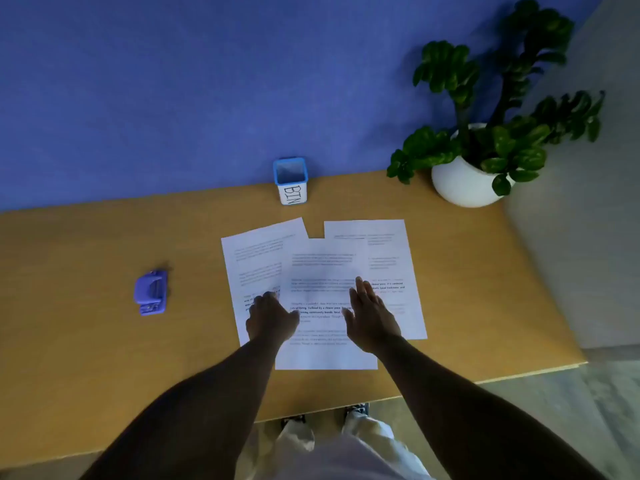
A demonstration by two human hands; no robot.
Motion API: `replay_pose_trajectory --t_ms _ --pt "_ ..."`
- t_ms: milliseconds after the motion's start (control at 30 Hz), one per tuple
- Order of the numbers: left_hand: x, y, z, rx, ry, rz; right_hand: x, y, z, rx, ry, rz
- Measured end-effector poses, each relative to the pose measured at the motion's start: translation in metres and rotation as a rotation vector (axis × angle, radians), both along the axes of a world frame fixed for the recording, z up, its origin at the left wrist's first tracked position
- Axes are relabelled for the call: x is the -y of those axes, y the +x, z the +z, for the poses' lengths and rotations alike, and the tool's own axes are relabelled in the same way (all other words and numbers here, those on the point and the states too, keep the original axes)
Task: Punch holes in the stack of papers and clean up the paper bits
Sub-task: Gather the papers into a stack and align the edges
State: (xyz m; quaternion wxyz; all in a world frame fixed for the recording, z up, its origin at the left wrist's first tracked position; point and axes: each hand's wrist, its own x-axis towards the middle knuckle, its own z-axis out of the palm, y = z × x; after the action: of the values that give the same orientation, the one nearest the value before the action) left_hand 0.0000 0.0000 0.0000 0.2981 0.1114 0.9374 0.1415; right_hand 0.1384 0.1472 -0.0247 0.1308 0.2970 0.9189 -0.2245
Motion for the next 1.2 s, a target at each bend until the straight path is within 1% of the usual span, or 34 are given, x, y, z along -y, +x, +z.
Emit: replay_pose_trajectory --t_ms 167,367,600,700,867,967,1033,1200 --pt "-0.002 0.005 -0.006 0.094 -0.022 0.065 0.005 0.009 -0.013 0.139 -0.053 0.024" --pt "-0.005 0.003 -0.016 0.136 0.018 0.151 0.006 0.016 -0.027 0.17 -0.054 0.066" --pt "-0.007 0.002 -0.025 0.238 0.182 0.339 0.009 0.014 -0.033 0.166 -0.041 0.074" --pt "-0.009 0.002 -0.027 0.294 0.288 0.348 0.008 0.015 -0.034 0.171 -0.038 0.084" --pt "-0.016 0.002 -0.024 0.276 0.398 0.392 0.004 0.012 -0.028 0.16 -0.033 0.074" --pt "-0.016 0.0 -0.021 0.209 0.408 0.38 0.0 0.008 -0.021 0.15 -0.046 0.025" --pt "-0.015 -0.001 -0.02 0.177 0.411 0.38 -0.003 0.004 -0.016 0.103 -0.062 -0.047" --pt "-0.013 -0.001 -0.02 0.199 0.453 0.346 -0.015 -0.007 -0.004 -0.082 -0.157 -0.379"
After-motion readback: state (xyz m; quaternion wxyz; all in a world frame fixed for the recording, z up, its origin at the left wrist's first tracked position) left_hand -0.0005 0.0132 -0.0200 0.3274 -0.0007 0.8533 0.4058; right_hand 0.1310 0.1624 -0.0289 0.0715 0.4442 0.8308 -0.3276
